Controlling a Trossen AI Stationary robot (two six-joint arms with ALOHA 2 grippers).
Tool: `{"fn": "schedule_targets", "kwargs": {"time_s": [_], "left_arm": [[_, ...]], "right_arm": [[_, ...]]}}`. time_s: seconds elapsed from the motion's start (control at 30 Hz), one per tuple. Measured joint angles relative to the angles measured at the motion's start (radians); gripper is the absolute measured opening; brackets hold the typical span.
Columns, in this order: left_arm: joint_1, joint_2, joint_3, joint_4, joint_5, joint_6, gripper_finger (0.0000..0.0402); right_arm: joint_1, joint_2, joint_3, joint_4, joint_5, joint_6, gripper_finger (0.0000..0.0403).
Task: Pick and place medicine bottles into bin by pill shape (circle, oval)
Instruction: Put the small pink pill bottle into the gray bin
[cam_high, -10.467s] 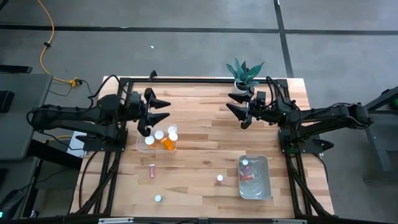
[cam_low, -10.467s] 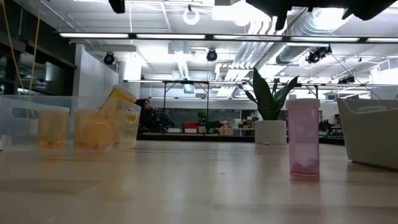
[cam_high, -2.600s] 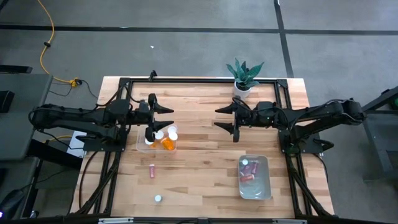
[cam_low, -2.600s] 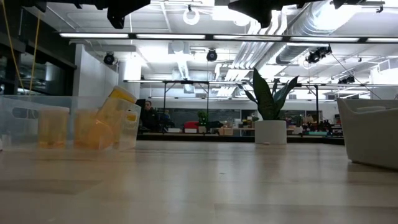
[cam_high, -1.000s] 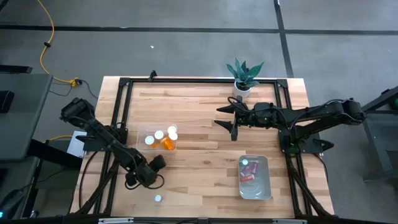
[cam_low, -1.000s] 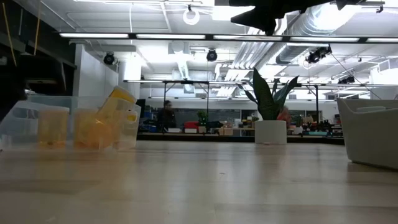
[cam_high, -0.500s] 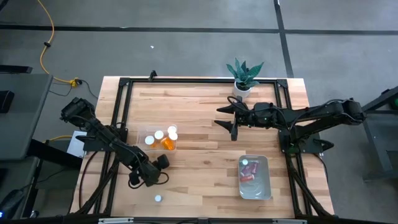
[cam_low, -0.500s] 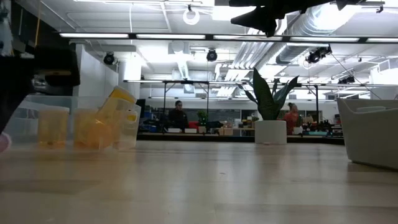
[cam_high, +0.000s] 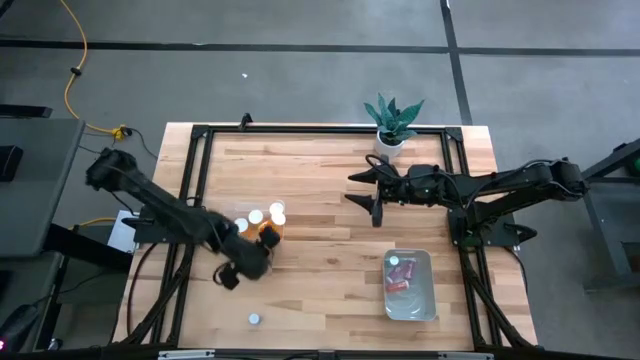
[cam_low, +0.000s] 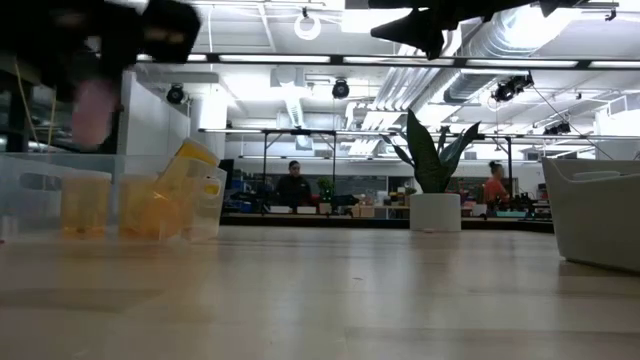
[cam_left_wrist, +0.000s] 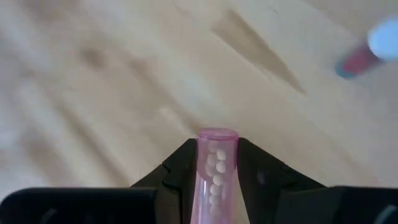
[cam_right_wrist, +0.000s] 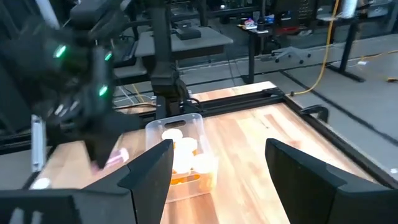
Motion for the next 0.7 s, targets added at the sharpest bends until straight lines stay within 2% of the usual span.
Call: {"fn": "schedule_targets", "kwargs": {"time_s": [0.17,0.23,0.33,0.43,0.53,0.63,0.7], "left_arm": [[0.133,-0.16,0.07,0.029,-0.003,-0.004,0.0089],[0.196,-0.21,0.081,0.13,-0.003,-0.043,0.0088],[0.308,-0.256,0.083,0.316,-0.003,-0.181,0.0088],[0.425,-0.263,0.079,0.447,0.014,-0.308,0.0088],[0.513,-0.235,0.051,0.661,0.03,-0.406,0.0088],[0.566,-0.176,0.008,0.881,0.055,-0.488,0.0088],[0.582,-0.137,-0.011,0.967,0.065,-0.538,0.0088]], "right_arm": [[0.0,0.0,0.0,-0.021,-0.061,0.064,0.0248],[0.0,0.0,0.0,-0.047,-0.076,0.066,0.0248],[0.01,0.0,0.0,-0.083,-0.074,0.066,0.0248],[0.019,0.013,0.0,-0.094,-0.071,0.061,0.0248],[0.027,0.051,0.002,-0.058,-0.07,0.059,0.0248],[0.033,0.103,0.0,-0.004,-0.07,0.063,0.0248],[0.034,0.126,-0.001,0.037,-0.048,0.065,0.0248]]}}
